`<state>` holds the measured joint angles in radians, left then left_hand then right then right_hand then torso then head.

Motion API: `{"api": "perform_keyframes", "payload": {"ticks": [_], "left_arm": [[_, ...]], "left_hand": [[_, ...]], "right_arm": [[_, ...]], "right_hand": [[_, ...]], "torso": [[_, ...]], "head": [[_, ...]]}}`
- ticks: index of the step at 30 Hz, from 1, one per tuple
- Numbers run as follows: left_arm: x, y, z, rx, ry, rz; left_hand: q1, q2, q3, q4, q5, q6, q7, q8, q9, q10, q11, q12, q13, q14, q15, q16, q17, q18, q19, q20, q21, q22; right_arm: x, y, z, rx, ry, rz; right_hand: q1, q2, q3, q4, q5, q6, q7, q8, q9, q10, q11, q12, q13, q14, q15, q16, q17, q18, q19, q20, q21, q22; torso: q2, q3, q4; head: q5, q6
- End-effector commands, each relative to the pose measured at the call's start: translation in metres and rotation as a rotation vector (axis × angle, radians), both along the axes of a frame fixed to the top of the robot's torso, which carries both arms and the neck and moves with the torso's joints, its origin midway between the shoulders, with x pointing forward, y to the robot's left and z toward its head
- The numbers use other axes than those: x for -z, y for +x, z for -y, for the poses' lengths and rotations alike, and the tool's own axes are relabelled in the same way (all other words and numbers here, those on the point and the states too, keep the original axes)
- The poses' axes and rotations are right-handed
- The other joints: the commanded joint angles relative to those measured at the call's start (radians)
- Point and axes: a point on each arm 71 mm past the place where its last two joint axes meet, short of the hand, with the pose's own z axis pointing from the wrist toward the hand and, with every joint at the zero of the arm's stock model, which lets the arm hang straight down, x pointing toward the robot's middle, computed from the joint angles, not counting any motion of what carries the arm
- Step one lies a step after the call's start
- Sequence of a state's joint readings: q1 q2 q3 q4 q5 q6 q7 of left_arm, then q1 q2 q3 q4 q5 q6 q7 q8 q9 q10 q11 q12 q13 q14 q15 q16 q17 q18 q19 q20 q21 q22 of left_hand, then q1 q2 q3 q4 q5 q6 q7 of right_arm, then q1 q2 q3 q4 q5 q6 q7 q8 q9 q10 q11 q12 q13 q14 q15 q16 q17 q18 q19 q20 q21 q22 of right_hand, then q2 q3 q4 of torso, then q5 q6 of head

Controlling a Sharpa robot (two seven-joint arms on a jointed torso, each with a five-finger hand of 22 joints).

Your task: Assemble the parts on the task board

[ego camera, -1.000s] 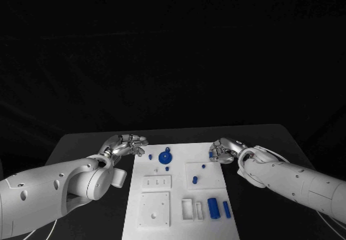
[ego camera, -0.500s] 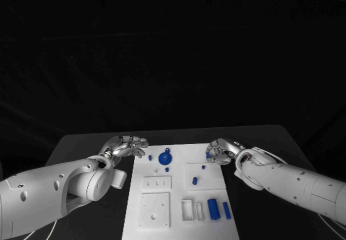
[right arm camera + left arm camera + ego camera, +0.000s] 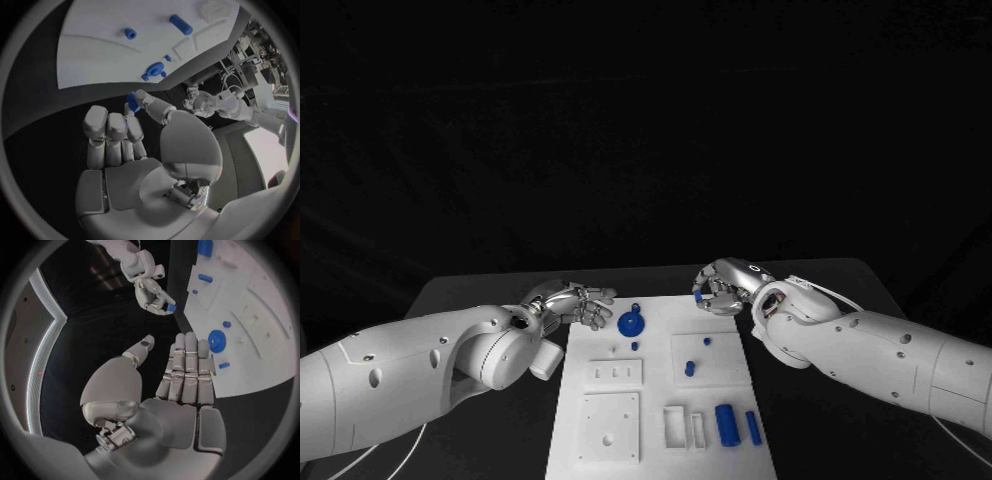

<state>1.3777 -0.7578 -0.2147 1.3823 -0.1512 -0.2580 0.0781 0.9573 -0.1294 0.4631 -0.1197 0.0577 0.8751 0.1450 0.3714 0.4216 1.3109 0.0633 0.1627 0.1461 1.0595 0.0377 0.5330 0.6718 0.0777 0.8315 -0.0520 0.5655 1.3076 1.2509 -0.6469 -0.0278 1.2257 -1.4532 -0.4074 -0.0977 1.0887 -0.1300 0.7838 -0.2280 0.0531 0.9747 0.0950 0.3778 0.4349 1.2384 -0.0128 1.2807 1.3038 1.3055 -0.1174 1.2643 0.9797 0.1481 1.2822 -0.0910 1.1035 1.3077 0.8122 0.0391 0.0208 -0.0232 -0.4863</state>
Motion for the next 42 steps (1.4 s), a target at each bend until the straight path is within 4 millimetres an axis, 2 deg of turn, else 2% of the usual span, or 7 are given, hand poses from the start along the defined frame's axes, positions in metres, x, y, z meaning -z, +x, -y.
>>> {"api": "perform_keyframes", "payload": {"ticks": [1, 7, 11, 17, 22, 30, 42], "left_arm": [[0.002, -0.001, 0.006, 0.107, 0.088, -0.073], [0.002, 0.000, 0.011, 0.134, 0.119, -0.099], [0.003, 0.000, 0.017, 0.157, 0.140, -0.108], [0.006, -0.002, 0.026, 0.200, 0.200, -0.107], [0.007, -0.003, 0.029, 0.206, 0.228, -0.105], [0.007, -0.004, 0.033, 0.213, 0.230, -0.107], [0.007, -0.005, 0.034, 0.212, 0.231, -0.106]], "left_hand": [[-0.040, -0.017, -0.008, 0.026, -0.007, 0.021, -0.005, 0.008, 0.004, 0.020, -0.009, 0.006, 0.011, 0.012, -0.004, 0.019, 0.010, -0.004, 0.007, -0.009, 0.009, 0.019], [-0.131, -0.029, -0.014, 0.119, -0.008, 0.048, -0.018, 0.016, 0.013, 0.046, -0.022, 0.015, 0.030, 0.020, -0.018, 0.053, 0.028, -0.003, 0.019, -0.024, 0.026, 0.020], [-0.140, -0.032, -0.013, 0.138, -0.008, 0.052, -0.020, 0.015, 0.015, 0.046, -0.023, 0.014, 0.035, 0.015, -0.019, 0.059, 0.031, -0.003, 0.016, -0.026, 0.029, 0.020], [-0.129, -0.018, -0.009, 0.137, -0.008, 0.057, -0.023, 0.016, 0.017, 0.046, -0.024, 0.013, 0.039, 0.010, -0.018, 0.063, 0.033, -0.004, 0.012, -0.027, 0.032, 0.020], [-0.115, -0.007, -0.014, 0.125, -0.007, 0.060, -0.024, 0.014, 0.018, 0.045, -0.023, 0.012, 0.044, 0.004, -0.017, 0.066, 0.034, -0.005, 0.007, -0.026, 0.036, 0.020], [-0.103, -0.001, -0.020, 0.113, -0.006, 0.058, -0.023, 0.010, 0.018, 0.042, -0.022, 0.009, 0.048, -0.001, -0.016, 0.068, 0.033, -0.006, 0.002, -0.025, 0.039, 0.020], [-0.096, 0.013, -0.024, 0.105, -0.006, 0.059, -0.022, 0.006, 0.018, 0.041, -0.022, 0.007, 0.052, -0.003, -0.016, 0.071, 0.032, -0.007, 0.000, -0.025, 0.041, 0.019]], "right_arm": [[-0.003, -0.005, -0.015, -0.009, -0.088, 0.001], [-0.006, -0.016, -0.048, -0.084, -0.089, 0.008], [-0.006, -0.022, -0.069, -0.130, -0.084, 0.005], [-0.004, -0.031, -0.091, -0.183, -0.082, -0.003], [-0.004, -0.035, -0.102, -0.207, -0.079, -0.004], [-0.002, -0.042, -0.114, -0.239, -0.080, -0.015], [0.002, -0.048, -0.122, -0.263, -0.083, -0.032]], "right_hand": [[-0.001, 0.006, 0.000, -0.006, 0.002, 0.041, -0.001, 0.007, 0.017, 0.005, -0.004, 0.002, 0.001, -0.001, -0.006, -0.003, 0.001, 0.114, 0.002, -0.006, 0.006, 0.015], [-0.002, 0.006, 0.001, -0.008, 0.002, 0.042, -0.002, 0.007, 0.018, 0.005, -0.004, 0.002, 0.001, -0.001, -0.007, -0.003, 0.002, 0.114, 0.002, -0.006, 0.006, 0.015], [-0.002, 0.006, 0.002, -0.009, 0.002, 0.042, -0.002, 0.007, 0.018, 0.005, -0.005, 0.002, 0.001, -0.001, -0.007, -0.003, 0.002, 0.114, 0.002, -0.006, 0.006, 0.015], [-0.002, 0.007, 0.004, -0.010, 0.002, 0.043, -0.002, 0.006, 0.018, 0.006, -0.005, 0.002, 0.002, -0.001, -0.007, -0.003, 0.002, 0.114, 0.003, -0.006, 0.006, 0.015], [-0.003, 0.008, 0.005, -0.011, 0.003, 0.042, -0.002, 0.006, 0.018, 0.005, -0.005, 0.001, 0.001, -0.001, -0.007, -0.004, 0.002, 0.114, 0.003, -0.006, 0.006, 0.014], [-0.004, 0.009, 0.006, -0.012, 0.003, 0.042, -0.002, 0.005, 0.018, 0.006, -0.005, 0.002, 0.002, -0.001, -0.007, -0.004, 0.002, 0.114, 0.003, -0.006, 0.006, 0.014], [-0.006, 0.011, 0.007, -0.015, 0.003, 0.042, -0.002, 0.004, 0.019, 0.006, -0.005, 0.002, 0.002, -0.001, -0.007, -0.004, 0.002, 0.114, 0.003, -0.005, 0.006, 0.014]], "torso": [[-0.022, -0.0039, -0.0091], [-0.039, -0.0051, -0.0145], [-0.047, -0.0051, -0.0150], [-0.054, -0.0048, -0.0139], [-0.053, -0.0038, -0.0137], [-0.051, -0.0048, -0.0166], [-0.051, -0.0068, -0.0144]], "head": [[0.010, -0.001], [0.023, -0.006], [0.026, -0.013], [0.027, -0.021], [0.032, -0.024], [0.038, -0.026], [0.037, -0.030]]}}
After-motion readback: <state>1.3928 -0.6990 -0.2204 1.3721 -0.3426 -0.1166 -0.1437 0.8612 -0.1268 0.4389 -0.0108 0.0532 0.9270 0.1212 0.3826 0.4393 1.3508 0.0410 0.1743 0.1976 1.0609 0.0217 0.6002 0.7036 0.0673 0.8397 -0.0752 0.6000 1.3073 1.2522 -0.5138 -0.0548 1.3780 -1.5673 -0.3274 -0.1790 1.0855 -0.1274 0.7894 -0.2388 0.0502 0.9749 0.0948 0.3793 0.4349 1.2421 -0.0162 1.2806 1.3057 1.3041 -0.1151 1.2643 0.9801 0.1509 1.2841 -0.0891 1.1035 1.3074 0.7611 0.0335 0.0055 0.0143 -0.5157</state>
